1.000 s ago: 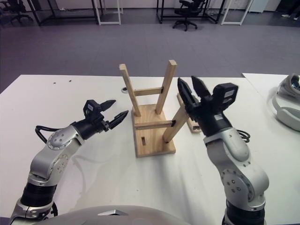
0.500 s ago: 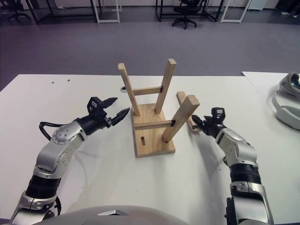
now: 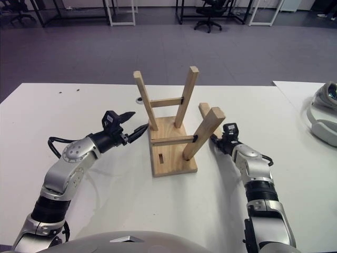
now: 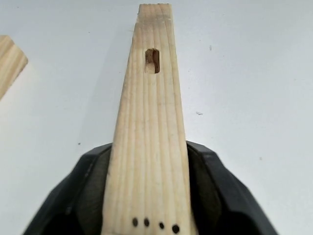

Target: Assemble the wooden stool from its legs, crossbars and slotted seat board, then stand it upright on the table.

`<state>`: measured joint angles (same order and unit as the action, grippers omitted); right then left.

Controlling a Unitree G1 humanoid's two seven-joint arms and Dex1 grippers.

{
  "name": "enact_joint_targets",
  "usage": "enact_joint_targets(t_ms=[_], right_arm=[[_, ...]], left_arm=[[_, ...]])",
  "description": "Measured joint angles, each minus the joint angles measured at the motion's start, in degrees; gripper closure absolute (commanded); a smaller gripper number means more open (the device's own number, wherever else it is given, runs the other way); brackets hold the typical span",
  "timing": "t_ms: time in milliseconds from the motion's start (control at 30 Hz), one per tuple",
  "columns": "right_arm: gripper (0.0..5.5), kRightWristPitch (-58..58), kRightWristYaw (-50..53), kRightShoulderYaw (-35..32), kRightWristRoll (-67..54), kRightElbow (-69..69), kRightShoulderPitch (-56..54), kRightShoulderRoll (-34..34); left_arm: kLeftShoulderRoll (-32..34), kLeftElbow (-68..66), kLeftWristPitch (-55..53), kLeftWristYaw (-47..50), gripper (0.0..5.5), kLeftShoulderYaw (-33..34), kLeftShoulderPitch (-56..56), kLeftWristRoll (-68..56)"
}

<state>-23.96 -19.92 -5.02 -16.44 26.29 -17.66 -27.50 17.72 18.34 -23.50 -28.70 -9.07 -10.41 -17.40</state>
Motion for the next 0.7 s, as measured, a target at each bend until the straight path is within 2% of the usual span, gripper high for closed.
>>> enact_joint_targets(t_ms=[100,133,233,300,467,567,700], right_arm=[[3.44,2.1,1.1,-2.5,0.2,1.3,0.0,0.4],[3.44,4.7,2.9,-5.2,0.2,1.7,0.4,0.6],[3.44,15.0,3.3,-12.4,-0.9,-7.3,-1.5,-2.6],[3.44,17.5,-0.5,-13.7,-4.4,-18.9,-4.0,-4.3],[3.44,17.4,-12.3,-3.8,-6.1,-43.0,-12.6,-8.7],[3.44,15.3,-14.7,-0.6,-6.2,-47.2,-14.2,-8.9],[3.44,14.7,-15.0,0.4,-5.9,-48.1,-14.2,-8.8]], left_arm=[[-1.2,1.1,-2.6,0.5,1.87,2.5,-3.5,-3.4],[-2.4,1.7,-4.7,0.7,1.87,5.0,-7.5,-7.2],[-6.4,1.2,-10.0,3.0,1.87,11.4,-21.0,-18.5],[-9.1,-2.7,-12.7,5.0,1.87,15.3,-28.6,-26.2],[-13.8,-17.4,-18.8,11.6,1.87,25.8,-48.6,-46.4],[-14.2,-18.8,-20.0,12.9,1.87,27.4,-51.8,-51.9],[-13.9,-18.6,-19.7,13.9,2.56,28.4,-51.8,-53.9]])
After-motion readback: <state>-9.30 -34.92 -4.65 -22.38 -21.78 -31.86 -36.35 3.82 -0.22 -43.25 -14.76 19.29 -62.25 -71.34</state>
